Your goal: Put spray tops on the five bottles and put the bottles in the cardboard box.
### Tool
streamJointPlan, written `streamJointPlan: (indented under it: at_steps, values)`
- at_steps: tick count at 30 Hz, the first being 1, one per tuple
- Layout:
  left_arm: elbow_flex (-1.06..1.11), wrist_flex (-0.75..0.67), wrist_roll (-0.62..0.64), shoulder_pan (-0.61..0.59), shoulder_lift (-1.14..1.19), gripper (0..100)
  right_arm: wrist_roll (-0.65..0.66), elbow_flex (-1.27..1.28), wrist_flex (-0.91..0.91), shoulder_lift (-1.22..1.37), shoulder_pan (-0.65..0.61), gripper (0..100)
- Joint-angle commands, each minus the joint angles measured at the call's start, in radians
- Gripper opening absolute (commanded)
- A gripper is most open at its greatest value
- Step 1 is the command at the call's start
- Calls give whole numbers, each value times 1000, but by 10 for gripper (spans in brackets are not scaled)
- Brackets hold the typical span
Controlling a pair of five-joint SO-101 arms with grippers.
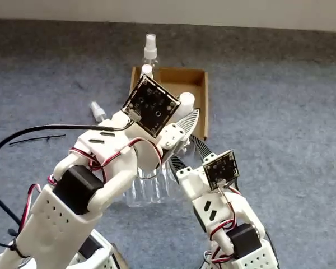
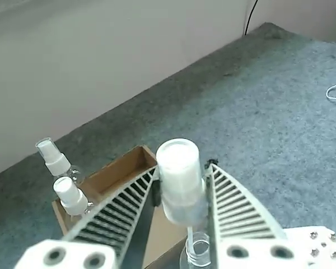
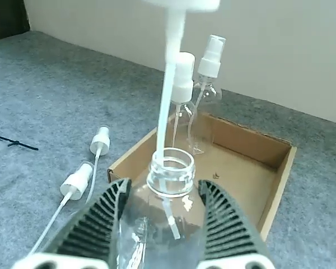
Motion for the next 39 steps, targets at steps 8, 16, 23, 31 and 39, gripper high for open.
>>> streamJointPlan:
  at_steps: [8,16,23,31,39]
  values:
    - [-12,6,-9,5,-24,108,-8,-10,-24,-8,13,5]
    - [-4,0,-14,-13,-18,113,-8,-10,-24,-8,13,5]
    - [113,-77,-14,-151,-16,113,-8,-16,-22,-8,13,5]
    - [231,-147,-68,-157,-27,110,-8,-15,-22,-8,13,5]
    - [41,-94,-63,-130,-18,110,-8,-10,-22,-8,13,5]
